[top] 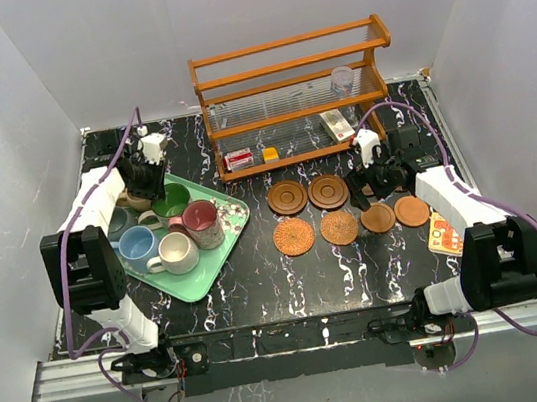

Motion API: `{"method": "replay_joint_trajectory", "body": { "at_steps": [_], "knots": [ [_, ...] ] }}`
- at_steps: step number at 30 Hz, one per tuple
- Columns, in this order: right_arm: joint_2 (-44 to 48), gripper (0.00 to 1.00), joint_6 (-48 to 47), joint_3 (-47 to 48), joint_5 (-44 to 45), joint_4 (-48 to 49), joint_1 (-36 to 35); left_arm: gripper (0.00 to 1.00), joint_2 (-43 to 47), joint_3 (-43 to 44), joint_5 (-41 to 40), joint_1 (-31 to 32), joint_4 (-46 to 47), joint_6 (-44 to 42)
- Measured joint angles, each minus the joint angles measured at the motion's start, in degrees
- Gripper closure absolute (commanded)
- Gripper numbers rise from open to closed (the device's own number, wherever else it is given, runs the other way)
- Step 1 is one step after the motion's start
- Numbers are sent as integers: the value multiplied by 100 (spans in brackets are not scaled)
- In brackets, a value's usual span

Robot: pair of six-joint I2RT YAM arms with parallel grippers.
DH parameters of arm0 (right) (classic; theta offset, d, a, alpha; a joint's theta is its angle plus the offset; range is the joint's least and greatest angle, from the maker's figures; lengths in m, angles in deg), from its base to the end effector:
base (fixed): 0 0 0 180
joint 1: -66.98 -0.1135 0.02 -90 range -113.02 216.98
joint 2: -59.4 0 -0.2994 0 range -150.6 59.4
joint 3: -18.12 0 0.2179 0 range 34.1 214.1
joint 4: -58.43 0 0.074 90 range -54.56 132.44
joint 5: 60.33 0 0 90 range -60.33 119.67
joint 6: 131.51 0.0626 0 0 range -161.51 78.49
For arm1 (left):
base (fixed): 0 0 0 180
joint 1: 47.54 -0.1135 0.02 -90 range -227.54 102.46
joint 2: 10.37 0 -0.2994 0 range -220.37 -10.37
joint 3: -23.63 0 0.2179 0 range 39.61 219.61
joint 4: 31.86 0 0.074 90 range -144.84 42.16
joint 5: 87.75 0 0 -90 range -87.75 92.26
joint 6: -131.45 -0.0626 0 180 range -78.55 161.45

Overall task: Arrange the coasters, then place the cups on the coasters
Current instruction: Pick up the cup from the tray.

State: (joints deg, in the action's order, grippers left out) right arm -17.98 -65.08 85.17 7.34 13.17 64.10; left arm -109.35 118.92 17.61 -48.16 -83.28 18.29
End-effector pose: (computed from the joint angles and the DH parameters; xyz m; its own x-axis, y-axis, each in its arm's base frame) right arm 0.2420 0.0360 0.2578 -0.6509 -0.4031 -0.6433 -0.5686 0.8203 0.0613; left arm 0.3612 -0.0127 0.2850 -0.6986 0.3717 -0.6114 0.4523 0.8915 0.0252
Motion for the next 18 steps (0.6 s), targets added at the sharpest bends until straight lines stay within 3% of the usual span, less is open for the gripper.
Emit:
{"method": "replay_joint_trajectory", "body": {
  "at_steps": [18],
  "knots": [
    [-2, 3, -7, 0, 59, 2, 0, 83, -297, 122, -61, 216, 83, 2]
  ]
}}
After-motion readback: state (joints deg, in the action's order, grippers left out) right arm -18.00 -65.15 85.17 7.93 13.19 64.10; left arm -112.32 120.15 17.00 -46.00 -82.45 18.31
